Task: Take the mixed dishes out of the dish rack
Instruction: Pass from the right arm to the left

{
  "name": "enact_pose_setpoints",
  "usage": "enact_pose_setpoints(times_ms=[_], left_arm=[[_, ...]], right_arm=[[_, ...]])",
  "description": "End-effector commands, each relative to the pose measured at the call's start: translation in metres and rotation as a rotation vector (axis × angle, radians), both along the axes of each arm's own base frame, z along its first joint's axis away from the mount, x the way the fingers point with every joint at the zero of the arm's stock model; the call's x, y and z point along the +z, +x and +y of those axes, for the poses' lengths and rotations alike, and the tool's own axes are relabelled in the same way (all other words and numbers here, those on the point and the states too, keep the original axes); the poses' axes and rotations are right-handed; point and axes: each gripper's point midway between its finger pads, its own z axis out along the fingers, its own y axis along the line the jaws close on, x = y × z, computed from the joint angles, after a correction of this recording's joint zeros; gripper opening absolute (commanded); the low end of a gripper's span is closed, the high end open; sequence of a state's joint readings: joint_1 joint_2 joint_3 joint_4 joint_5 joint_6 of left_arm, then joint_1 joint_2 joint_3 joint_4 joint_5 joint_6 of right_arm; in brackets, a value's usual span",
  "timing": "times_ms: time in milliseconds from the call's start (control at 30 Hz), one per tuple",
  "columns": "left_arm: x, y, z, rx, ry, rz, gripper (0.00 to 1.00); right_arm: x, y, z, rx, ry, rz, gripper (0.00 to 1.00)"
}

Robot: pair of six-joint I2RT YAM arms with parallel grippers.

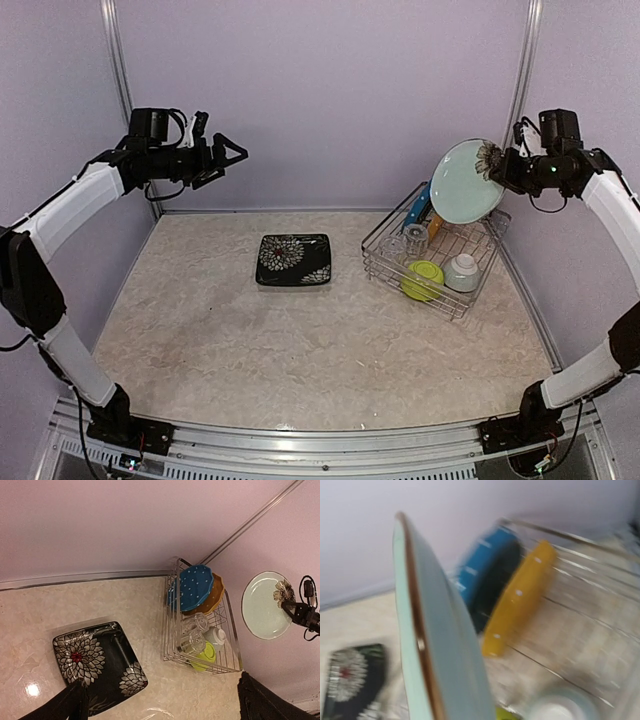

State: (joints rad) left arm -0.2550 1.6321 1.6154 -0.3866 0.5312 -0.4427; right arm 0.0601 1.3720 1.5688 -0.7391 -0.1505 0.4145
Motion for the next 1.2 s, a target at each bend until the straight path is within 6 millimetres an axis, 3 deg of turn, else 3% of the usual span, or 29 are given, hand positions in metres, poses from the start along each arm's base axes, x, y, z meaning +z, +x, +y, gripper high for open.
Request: enact_pose_setpoints(times_ms=[0, 267, 467, 767, 1167], left_arm=[[0.012, -0.014, -0.023, -0.124, -0.012, -0.028, 0.98], [0.025, -0.021, -0.039, -0.181, -0.024, -0.025, 0.95], [0.027, -0.036, -0.065, -0.261, -0.054, -0.012, 0.93], [0.011, -0.057, -0.104, -0.367, -0.07, 0.058, 0.88], [-0.004, -0.053, -0.113, -0.357, -0.071, 0.113, 0.67]], right_arm=[[0.067, 0.008, 0.04, 0.172, 0.103, -0.273, 0.0], [0.081, 0.014, 0.103, 0.332, 0.237, -0.365, 0.0], [0.083, 0.013, 0.157, 0.479, 0.306, -0.399, 0.0], [0.074, 0.009, 0.203, 0.618, 0.411, -0.393, 0.0], [0.057, -0.002, 0.254, 0.742, 0.523, -0.341, 0.0]])
